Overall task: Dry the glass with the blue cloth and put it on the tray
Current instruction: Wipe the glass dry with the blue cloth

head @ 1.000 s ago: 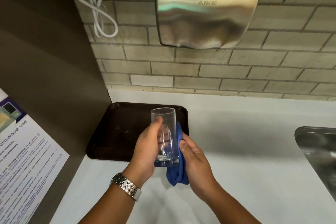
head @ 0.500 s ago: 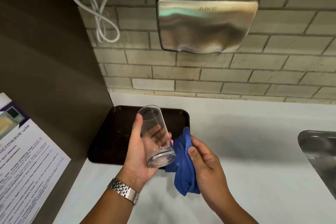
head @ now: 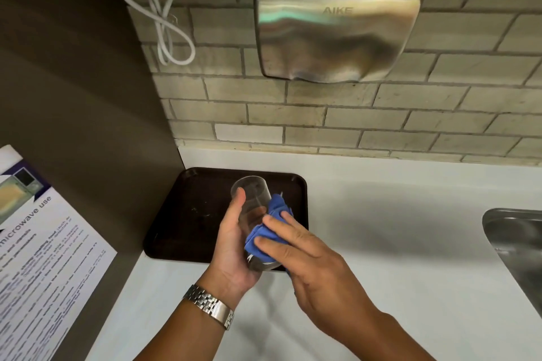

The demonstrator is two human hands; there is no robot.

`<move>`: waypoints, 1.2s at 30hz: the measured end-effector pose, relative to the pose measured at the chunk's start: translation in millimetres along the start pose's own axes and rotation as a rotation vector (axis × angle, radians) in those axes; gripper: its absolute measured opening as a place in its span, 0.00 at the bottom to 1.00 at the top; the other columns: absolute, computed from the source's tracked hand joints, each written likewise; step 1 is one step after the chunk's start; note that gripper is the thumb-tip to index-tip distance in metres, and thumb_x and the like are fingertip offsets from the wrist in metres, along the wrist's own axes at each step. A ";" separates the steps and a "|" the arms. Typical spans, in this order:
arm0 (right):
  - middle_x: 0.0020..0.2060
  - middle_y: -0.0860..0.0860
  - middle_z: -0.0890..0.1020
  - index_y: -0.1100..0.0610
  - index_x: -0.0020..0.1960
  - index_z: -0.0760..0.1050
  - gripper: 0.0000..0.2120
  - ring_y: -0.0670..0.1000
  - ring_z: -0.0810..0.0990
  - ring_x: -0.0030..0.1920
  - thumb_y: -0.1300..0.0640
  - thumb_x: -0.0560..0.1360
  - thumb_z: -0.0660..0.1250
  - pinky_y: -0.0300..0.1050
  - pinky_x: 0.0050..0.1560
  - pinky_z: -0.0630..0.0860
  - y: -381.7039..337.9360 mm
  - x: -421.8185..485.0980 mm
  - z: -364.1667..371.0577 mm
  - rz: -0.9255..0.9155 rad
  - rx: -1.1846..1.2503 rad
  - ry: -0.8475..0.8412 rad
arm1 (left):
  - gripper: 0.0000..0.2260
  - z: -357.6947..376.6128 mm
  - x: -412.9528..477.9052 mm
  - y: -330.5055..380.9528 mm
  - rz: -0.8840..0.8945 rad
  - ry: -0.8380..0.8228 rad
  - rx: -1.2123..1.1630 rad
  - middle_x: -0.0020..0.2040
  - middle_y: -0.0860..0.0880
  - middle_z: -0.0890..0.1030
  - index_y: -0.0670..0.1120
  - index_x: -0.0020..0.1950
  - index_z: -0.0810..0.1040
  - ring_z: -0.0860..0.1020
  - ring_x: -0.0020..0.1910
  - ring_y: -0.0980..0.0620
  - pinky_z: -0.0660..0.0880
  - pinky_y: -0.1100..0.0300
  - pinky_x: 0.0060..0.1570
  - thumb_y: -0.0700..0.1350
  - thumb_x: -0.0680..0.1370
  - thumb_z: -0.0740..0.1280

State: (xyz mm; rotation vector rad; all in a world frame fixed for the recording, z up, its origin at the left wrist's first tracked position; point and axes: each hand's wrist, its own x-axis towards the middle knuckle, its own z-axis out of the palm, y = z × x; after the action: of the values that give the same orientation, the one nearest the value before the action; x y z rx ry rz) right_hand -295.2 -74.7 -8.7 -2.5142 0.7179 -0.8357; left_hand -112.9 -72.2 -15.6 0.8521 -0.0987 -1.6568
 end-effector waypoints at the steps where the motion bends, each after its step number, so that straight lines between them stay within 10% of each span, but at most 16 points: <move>1: 0.81 0.45 0.71 0.47 0.76 0.76 0.28 0.47 0.63 0.84 0.68 0.81 0.62 0.38 0.80 0.63 3.1 1.2 0.2 -0.018 -0.015 -0.014 | 0.38 -0.7 0.8 0.2 -0.009 -0.006 0.010 0.50 0.39 0.89 0.38 0.58 0.90 0.90 0.50 0.40 0.90 0.49 0.49 0.73 0.79 0.67; 13: 0.82 0.42 0.68 0.45 0.79 0.73 0.28 0.40 0.61 0.84 0.67 0.84 0.58 0.35 0.82 0.59 19.8 25.0 -5.6 0.147 0.207 -0.050 | 0.30 7.0 5.5 -12.9 0.064 0.041 0.095 0.67 0.38 0.88 0.43 0.70 0.88 0.87 0.64 0.38 0.86 0.45 0.63 0.66 0.80 0.72; 21: 0.63 0.44 0.85 0.43 0.74 0.76 0.20 0.42 0.85 0.62 0.59 0.89 0.56 0.41 0.64 0.83 17.2 26.6 9.2 0.618 0.639 0.181 | 0.33 2.3 7.5 -21.3 0.138 0.085 0.153 0.51 0.40 0.91 0.38 0.71 0.85 0.91 0.45 0.46 0.88 0.53 0.45 0.64 0.80 0.73; 27: 0.58 0.41 0.89 0.34 0.65 0.81 0.21 0.45 0.88 0.59 0.56 0.90 0.55 0.38 0.54 0.84 11.6 19.7 22.0 0.782 0.845 0.177 | 0.19 1.5 8.5 -24.5 0.239 0.194 0.293 0.53 0.43 0.93 0.52 0.56 0.92 0.93 0.51 0.46 0.88 0.52 0.46 0.64 0.74 0.81; 31: 0.58 0.51 0.90 0.42 0.60 0.87 0.21 0.52 0.89 0.60 0.58 0.89 0.56 0.44 0.57 0.84 17.5 11.4 35.2 0.938 1.110 0.201 | 0.13 8.8 6.8 -17.8 0.296 0.211 0.316 0.38 0.48 0.90 0.54 0.42 0.92 0.91 0.36 0.50 0.86 0.57 0.35 0.63 0.72 0.83; 36: 0.61 0.59 0.88 0.52 0.63 0.86 0.19 0.60 0.87 0.63 0.59 0.87 0.56 0.54 0.65 0.82 25.9 6.2 43.5 0.996 1.275 0.200 | 0.12 13.7 7.4 -18.1 0.322 0.201 0.391 0.33 0.47 0.88 0.49 0.47 0.90 0.89 0.32 0.49 0.85 0.58 0.32 0.57 0.78 0.80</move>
State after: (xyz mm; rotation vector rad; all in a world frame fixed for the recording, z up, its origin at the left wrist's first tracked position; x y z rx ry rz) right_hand -272.1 -90.0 -51.5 -0.7919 0.9220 -0.7482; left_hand -135.7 -78.7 -18.2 1.2241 -0.4094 -1.2593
